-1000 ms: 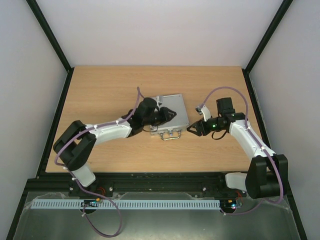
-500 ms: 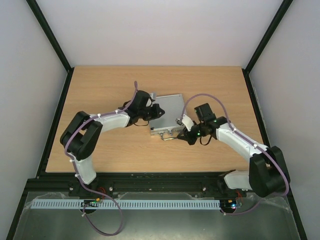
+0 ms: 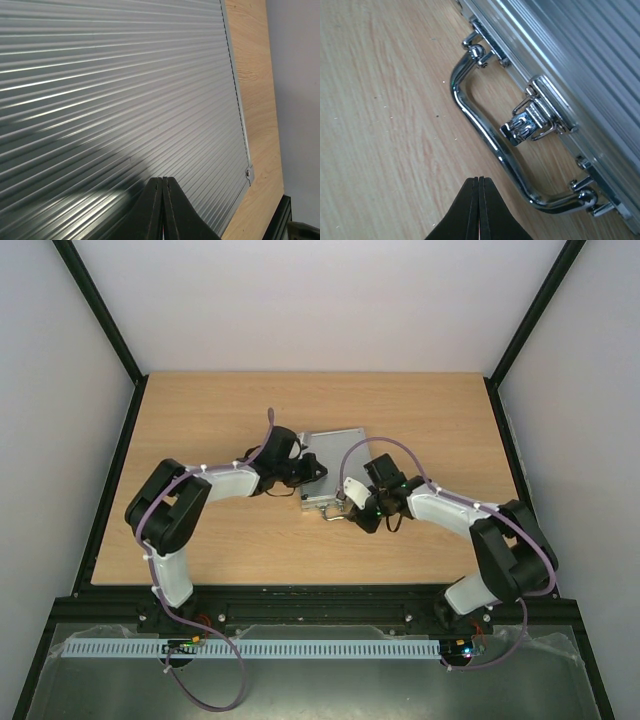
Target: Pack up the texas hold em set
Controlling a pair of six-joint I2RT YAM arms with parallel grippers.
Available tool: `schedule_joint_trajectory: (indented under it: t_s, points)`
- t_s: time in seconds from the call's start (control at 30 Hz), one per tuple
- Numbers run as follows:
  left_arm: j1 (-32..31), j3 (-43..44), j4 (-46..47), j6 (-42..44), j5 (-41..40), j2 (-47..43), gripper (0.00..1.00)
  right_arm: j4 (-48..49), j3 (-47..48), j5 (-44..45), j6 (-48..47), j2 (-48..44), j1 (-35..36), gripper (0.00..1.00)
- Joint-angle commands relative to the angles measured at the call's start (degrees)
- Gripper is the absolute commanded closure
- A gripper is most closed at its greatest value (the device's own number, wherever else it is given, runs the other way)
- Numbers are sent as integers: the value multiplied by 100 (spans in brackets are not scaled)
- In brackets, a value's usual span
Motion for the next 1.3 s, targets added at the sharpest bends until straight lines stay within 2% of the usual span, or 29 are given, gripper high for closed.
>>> schedule_joint_trajectory:
  t_s: [0.0,0.77,1.27]
  points:
    - [59,-230,-188,-30,-90,299,98,171,182,269,-75,278,92,99]
    - [78,-432,-7,-105,-66,382,98,641,412,840,48,858,296,99]
    - [84,-388,-15,-111,-72,428,98,1270,26,1091,250,852,320,99]
